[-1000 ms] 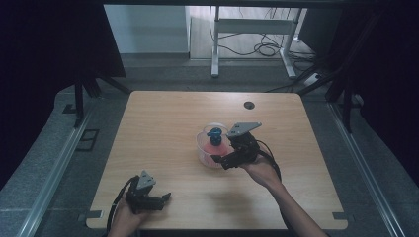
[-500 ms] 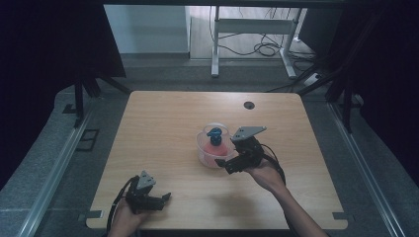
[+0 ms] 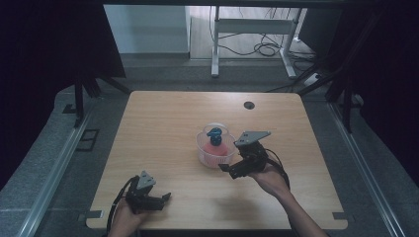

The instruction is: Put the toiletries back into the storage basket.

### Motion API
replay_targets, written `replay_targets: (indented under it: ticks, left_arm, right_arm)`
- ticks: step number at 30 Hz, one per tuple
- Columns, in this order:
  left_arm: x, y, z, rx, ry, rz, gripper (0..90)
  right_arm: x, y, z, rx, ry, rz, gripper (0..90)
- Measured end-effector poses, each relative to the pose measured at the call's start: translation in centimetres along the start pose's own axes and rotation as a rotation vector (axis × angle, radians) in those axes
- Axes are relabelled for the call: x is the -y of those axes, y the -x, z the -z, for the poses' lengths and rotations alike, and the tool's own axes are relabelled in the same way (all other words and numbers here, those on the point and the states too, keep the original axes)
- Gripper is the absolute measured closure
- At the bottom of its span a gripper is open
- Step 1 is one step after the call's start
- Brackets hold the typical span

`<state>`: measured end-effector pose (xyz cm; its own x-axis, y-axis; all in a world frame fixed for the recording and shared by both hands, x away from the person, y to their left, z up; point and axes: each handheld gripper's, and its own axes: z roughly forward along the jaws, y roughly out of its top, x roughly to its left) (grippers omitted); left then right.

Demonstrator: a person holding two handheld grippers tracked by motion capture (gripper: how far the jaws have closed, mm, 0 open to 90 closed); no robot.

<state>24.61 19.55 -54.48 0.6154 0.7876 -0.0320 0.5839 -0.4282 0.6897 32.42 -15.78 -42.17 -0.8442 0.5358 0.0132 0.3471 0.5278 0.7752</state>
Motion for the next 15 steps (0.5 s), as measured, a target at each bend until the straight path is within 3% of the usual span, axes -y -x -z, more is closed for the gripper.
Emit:
replay_targets:
  ticks: [15]
  left_arm:
    - [0.0, 0.0, 0.0, 0.000, -0.002, 0.000, 10.3]
  right_arm:
    - [1.6, -0.4, 1.2, 0.010, 0.000, -0.002, 4.0]
